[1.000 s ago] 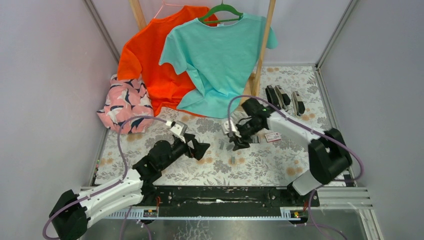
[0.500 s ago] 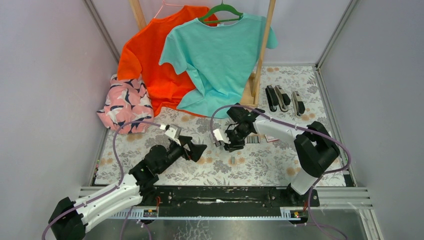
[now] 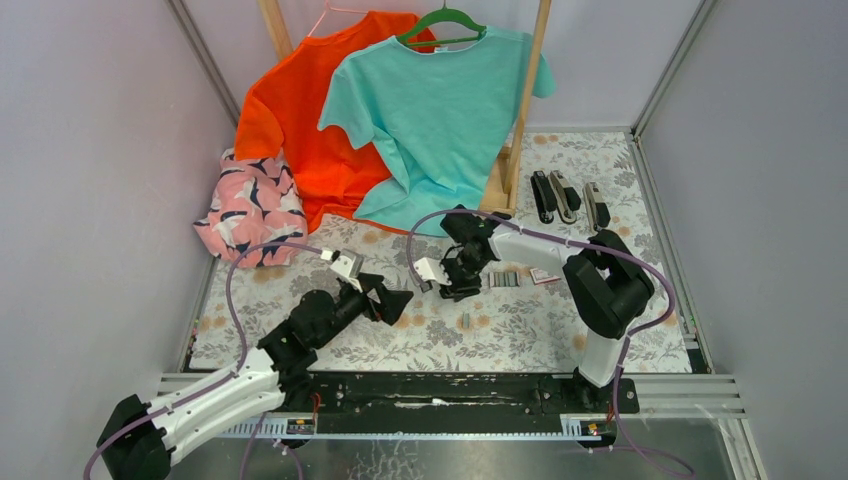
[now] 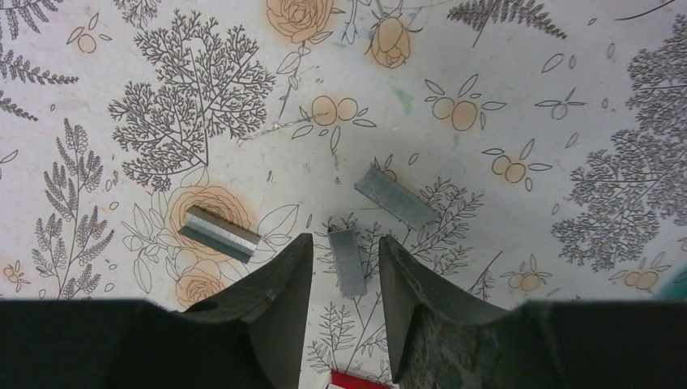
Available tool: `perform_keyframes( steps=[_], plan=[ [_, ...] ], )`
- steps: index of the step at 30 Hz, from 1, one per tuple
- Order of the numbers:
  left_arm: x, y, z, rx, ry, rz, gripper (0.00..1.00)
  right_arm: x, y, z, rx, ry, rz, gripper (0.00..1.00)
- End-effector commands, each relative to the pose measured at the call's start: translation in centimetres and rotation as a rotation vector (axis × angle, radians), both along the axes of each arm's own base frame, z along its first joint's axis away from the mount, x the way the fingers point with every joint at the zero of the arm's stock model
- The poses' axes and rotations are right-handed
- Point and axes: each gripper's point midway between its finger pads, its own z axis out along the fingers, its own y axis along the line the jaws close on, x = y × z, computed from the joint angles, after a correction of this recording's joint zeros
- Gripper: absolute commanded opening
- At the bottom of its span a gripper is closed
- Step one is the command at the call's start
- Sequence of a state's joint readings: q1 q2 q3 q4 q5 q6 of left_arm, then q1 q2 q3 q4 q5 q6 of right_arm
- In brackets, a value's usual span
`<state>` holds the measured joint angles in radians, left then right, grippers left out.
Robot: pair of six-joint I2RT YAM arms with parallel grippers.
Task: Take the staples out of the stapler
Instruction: Pick up the staple at the center of the board.
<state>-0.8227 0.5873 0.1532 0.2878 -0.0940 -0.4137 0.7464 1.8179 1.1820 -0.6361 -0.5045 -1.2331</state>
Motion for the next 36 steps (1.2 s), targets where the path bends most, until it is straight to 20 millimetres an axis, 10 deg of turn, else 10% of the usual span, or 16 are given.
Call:
perform_keyframes(
  steps=[1, 36],
  plan=[
    [0.3, 0.3, 1.0, -0.028, -0.025, 0.02, 1.0, 0.5, 0.4, 1.0, -0.001, -0.026, 0.019, 0.44],
    [0.1, 0.4, 1.0, -0.03, -0.022, 0.02, 1.0, 0.5, -0.3, -0.7, -0.038, -0.03, -0.005, 0.26]
  ],
)
